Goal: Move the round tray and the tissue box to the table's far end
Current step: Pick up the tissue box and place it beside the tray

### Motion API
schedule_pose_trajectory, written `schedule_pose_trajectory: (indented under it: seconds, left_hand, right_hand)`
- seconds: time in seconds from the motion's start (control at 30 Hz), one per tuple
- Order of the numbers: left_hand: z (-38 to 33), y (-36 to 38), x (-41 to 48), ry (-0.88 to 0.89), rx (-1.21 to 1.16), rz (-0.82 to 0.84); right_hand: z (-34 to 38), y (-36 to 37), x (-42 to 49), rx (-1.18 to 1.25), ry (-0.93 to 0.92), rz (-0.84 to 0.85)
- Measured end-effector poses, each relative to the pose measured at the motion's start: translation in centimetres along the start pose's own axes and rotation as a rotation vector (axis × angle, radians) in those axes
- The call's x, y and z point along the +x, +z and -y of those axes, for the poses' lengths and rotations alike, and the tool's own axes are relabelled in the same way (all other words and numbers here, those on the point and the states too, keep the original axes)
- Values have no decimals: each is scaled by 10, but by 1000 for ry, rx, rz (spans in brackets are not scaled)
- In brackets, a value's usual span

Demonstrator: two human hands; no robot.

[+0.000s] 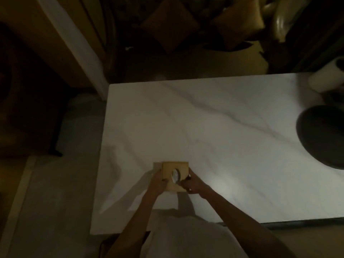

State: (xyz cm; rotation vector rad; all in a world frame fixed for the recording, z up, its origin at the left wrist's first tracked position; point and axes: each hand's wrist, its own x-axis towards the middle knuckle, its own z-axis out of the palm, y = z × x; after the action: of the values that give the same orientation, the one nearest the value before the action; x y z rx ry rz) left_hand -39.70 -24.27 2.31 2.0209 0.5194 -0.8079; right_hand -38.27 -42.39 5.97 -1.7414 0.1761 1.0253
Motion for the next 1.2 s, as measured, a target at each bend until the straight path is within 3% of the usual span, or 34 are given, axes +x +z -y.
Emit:
schedule_pose_trajectory:
  seconds: [0.23,0.53,0.7,0.93,1.2]
  left_hand:
    - [-129,130,-1,109,-18,-22]
    - [-283,283,-43,233,-174,37]
    - [-314,330,-42,285,-180,161]
    - [-348,378,-54,295,76,102]
    - [-390,490,-55,280,127,257]
  right_hand:
    - [-64,-159,-49,43,-86,-198]
    - [-122,-335,-160,-174,-232,-441]
    - [-145,-384,-187,-109,-234,-535]
    - [-173,-406,-210,-23,-200,-604]
    - [-267,-489,-258,114,-98,-658]
